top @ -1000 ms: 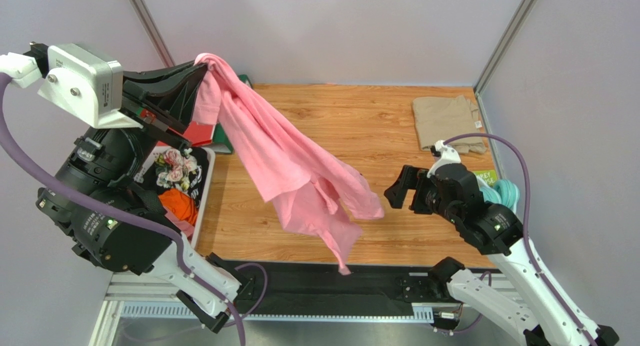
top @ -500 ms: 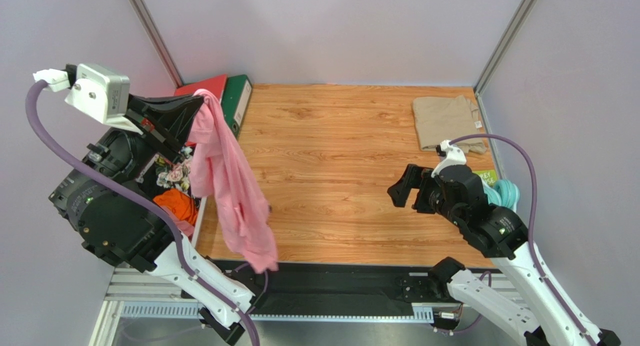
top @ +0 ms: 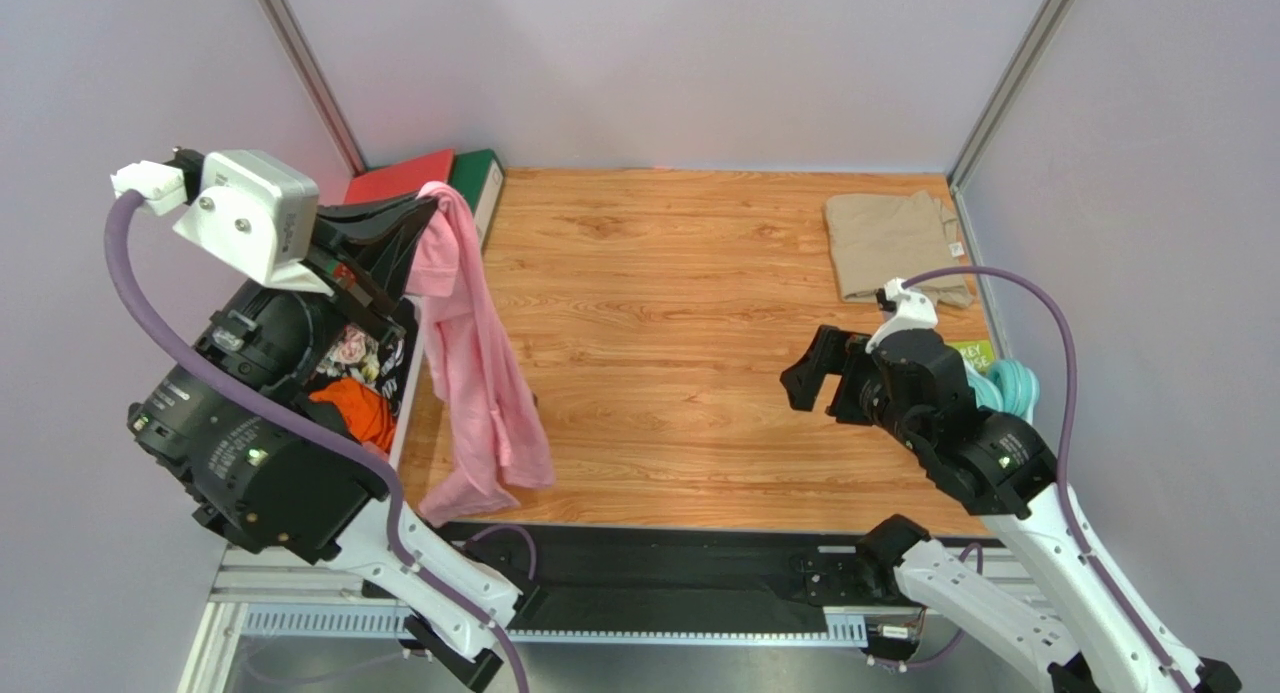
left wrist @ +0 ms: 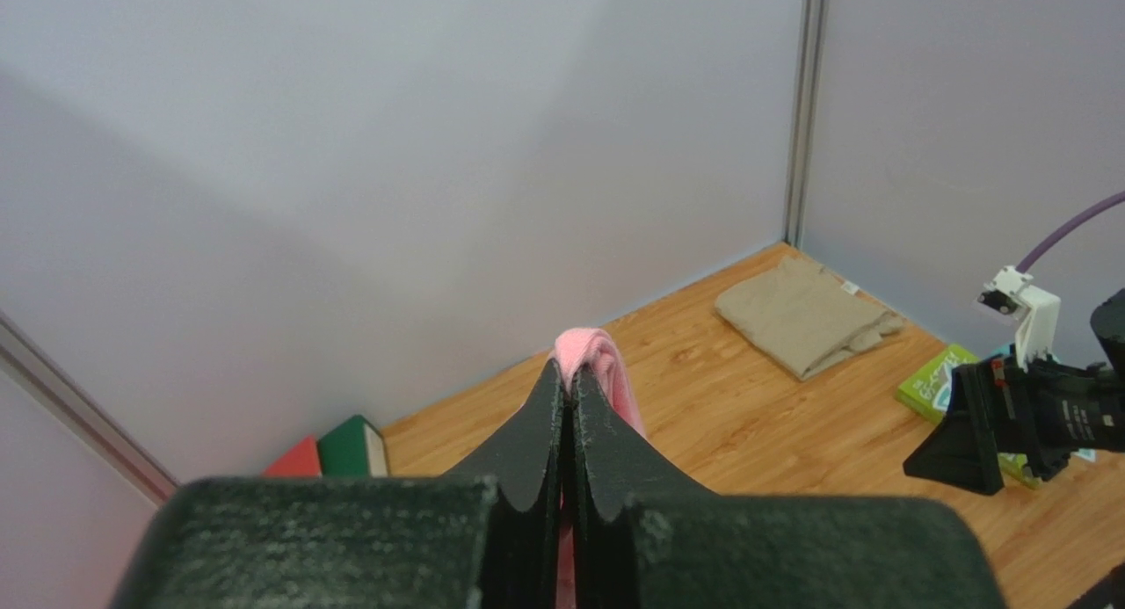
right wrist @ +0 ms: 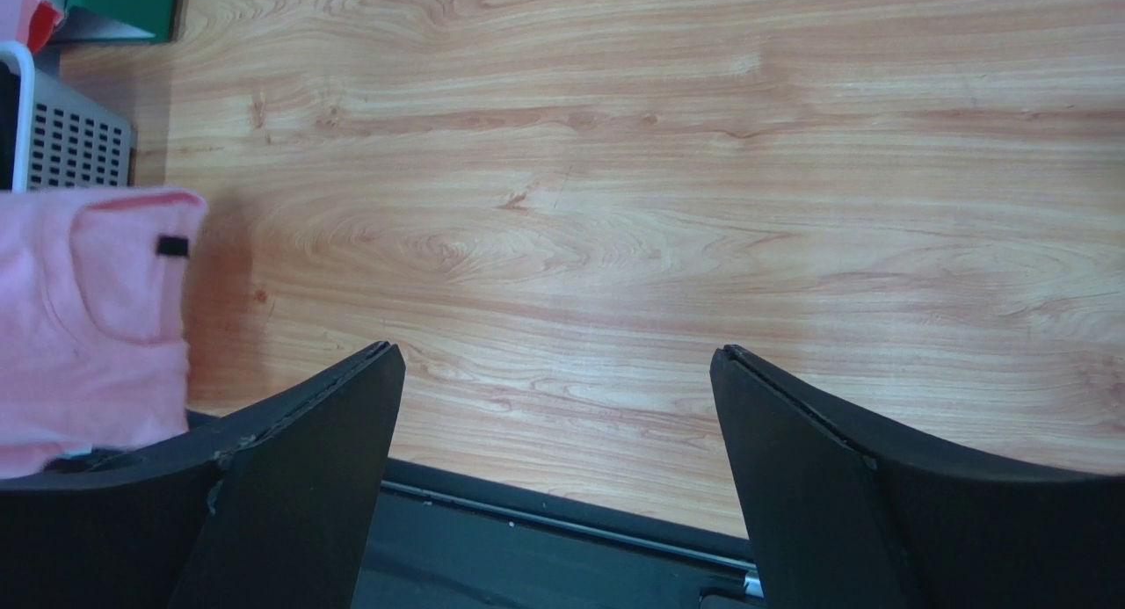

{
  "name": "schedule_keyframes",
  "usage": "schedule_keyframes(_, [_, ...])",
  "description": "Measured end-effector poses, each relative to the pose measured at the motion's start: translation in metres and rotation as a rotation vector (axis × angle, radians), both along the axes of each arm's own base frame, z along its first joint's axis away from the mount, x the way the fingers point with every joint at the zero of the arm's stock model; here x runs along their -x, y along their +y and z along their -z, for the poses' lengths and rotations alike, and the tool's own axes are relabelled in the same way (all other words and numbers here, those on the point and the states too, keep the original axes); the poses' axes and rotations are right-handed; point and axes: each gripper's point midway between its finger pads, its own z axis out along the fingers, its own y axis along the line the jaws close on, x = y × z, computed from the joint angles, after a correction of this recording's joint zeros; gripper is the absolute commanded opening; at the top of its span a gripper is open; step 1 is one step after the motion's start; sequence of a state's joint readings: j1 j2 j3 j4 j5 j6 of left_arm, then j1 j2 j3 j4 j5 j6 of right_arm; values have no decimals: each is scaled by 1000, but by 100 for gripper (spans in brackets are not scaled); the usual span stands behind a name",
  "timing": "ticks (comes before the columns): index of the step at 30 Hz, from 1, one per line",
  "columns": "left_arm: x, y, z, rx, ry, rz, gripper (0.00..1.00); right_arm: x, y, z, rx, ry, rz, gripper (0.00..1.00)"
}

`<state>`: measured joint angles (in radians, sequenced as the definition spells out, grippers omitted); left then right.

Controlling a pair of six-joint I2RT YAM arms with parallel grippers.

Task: Fold and stack the t-shirts
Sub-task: Move the tshirt to the center of the board

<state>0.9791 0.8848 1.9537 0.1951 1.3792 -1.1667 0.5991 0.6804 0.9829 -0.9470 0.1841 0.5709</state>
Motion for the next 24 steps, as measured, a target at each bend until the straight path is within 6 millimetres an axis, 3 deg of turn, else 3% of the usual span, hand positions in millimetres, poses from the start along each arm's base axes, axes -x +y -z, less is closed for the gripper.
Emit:
schedule_keyframes(6, [9,-39,-22,-55,-86,-67,0,-2,-13,-23,-1,-70,53,93])
schedule_keyframes(8, [-2,-55,-33,-165,-182,-138,0,0,-16,-33,-18,-101,61,93])
schedule_keyframes(10, [-28,-74,-43,-346,-307,-235,0,3,-19,-38,-31,-119,64,92])
schedule_keyframes(11, [-55,-82,-45,-462,-366,-300,0,5,-19,-39,-35,-123,64,92])
schedule_keyframes(15, [-142,-82,-11,-709,-353,-464,0,8,-21,-37,-32,-112,63,92])
schedule_keyframes(17, [-160,-95,3,-801,-347,-434,0,10,-22,-36,-31,-109,62,92])
schedule_keyframes(21, [-163,-104,9,-826,-357,-383,0,14,-25,-36,-34,-112,63,92])
schedule_keyframes(24, [-138,-105,-1,-765,-377,-339,0,16,-26,-37,-41,-116,64,92])
